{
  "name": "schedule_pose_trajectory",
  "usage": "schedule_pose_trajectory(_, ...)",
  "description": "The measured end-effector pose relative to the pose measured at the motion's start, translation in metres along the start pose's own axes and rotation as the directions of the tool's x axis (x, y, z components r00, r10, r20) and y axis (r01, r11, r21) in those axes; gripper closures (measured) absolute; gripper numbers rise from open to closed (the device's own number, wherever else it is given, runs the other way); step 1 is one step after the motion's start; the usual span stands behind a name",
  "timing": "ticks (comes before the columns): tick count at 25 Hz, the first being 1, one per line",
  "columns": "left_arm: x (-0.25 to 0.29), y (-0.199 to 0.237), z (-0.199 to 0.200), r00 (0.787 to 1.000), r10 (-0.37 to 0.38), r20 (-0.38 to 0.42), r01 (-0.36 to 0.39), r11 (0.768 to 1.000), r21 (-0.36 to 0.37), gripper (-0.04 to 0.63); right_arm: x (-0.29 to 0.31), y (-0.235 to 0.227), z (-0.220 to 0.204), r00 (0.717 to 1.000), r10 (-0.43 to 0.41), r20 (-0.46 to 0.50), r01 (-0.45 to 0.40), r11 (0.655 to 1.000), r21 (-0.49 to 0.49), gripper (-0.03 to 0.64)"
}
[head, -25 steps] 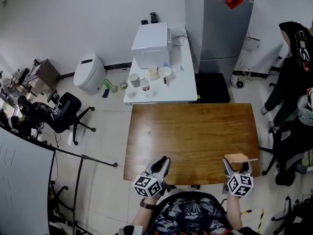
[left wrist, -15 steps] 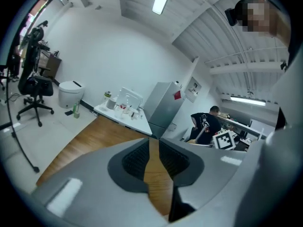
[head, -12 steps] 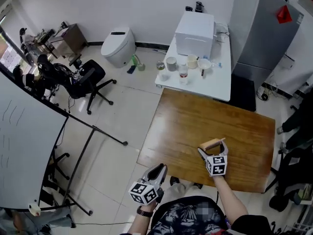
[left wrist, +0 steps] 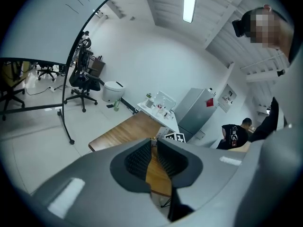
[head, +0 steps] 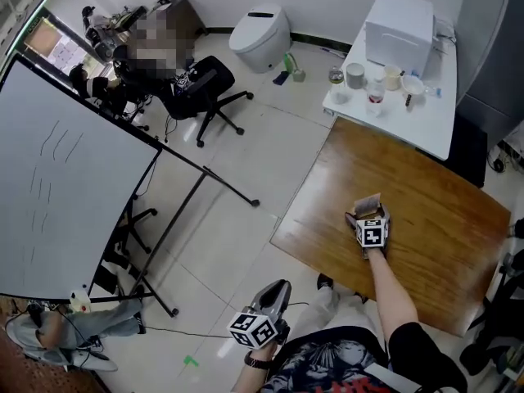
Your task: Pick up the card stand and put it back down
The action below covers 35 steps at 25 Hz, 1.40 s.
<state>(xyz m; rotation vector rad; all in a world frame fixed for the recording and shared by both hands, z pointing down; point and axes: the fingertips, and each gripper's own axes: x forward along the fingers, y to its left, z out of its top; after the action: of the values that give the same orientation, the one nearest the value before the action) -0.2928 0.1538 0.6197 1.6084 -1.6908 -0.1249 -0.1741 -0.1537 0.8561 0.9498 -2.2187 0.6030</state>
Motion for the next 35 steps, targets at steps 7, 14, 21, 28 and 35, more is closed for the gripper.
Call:
schedule_pose_trajectory(7,0.057,-0.063,0.005,0.97,-0.238,-0.054,0.237,0.971,-0.028,0.565,-0.206,-0.055,-0.033,0.976,-0.059,0.21,-0.037,0.904,0.425,0.048)
schedule_pose_trajectory(14,0.127,-0.167,0.014,0.855,-0.49,-0.171,0.503,0.863,0.042,0.571,-0.447,-0.153,-0.055,0.843,-0.429,0.325,0.152,0.768,0.622,0.229)
schedule_pose_trajectory(21,0.152,-0.246,-0.008,0.755,-0.607,-0.249,0.639,0.766,0.071,0.578,-0.536,-0.199,-0.014,0.608,-0.613,0.504,0.143,0.709,0.69,0.492)
schedule_pose_trajectory(28,0.153,-0.249,-0.016,0.75,-0.605,-0.268,0.646,0.757,0.098,0.578,-0.535,-0.191,0.003,0.627,-0.583,0.517,0.176,0.752,0.635,0.625)
schedule_pose_trajectory(35,0.153,-0.236,-0.01,0.779,-0.58,-0.239,0.616,0.779,0.116,0.578,-0.517,-0.182,0.042,0.647,-0.508,0.568,0.17,0.823,0.542,0.626)
